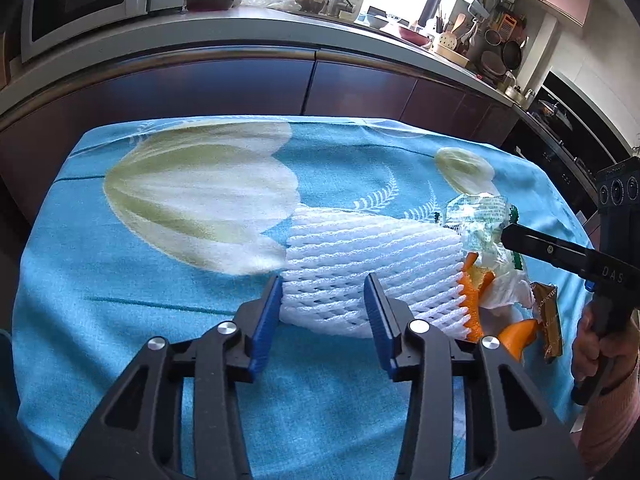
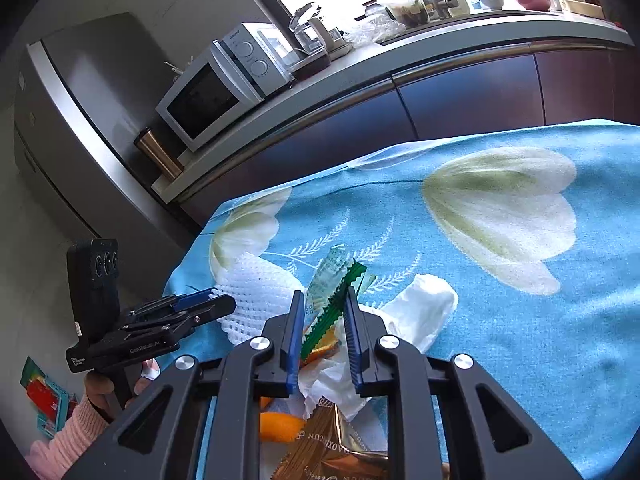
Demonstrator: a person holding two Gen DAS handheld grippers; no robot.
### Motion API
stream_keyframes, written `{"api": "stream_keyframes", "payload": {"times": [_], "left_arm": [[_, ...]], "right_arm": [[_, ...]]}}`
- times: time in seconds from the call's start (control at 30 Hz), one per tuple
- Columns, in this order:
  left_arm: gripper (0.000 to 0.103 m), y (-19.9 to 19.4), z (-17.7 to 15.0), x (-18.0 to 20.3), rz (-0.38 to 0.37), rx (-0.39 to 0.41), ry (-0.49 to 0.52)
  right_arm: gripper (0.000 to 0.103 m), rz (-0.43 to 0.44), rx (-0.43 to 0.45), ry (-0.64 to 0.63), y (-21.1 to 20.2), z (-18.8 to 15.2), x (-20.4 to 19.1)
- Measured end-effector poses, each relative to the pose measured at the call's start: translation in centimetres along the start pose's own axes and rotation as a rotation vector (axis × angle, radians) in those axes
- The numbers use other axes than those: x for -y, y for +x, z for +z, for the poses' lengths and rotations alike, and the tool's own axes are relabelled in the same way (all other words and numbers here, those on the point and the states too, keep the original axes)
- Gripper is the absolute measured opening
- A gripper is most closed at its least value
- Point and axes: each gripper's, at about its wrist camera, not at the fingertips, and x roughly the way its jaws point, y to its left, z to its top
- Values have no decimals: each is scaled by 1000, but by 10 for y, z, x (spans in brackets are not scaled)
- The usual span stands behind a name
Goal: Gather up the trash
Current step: 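Grasp the white foam net with the left tool while the right tool grasps the clear candy wrapper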
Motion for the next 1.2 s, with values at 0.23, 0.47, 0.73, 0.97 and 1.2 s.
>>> {"api": "stream_keyframes", "payload": {"times": [0.23,0.47,0.73,0.97,1.2], "left_arm": [[18,-18,-12,-5,-16,30,-49],[19,-49,-31,-6,-64,78,-70],[30,-62,-56,-4,-74,74,-59],[11,-71,-73,-15,-52,88,-106],[11,-101,-88,-16,-38,139,-113]], "right_arm": [[18,4,27,-25,-7,0,-6],[18,27,39,-59,-12,-2,-18],[17,58,11,-111,-2,-9,-41],[3,78,-13,-142,5,-15,-55],[5,60,-2,-160,4,-17,-62]]}}
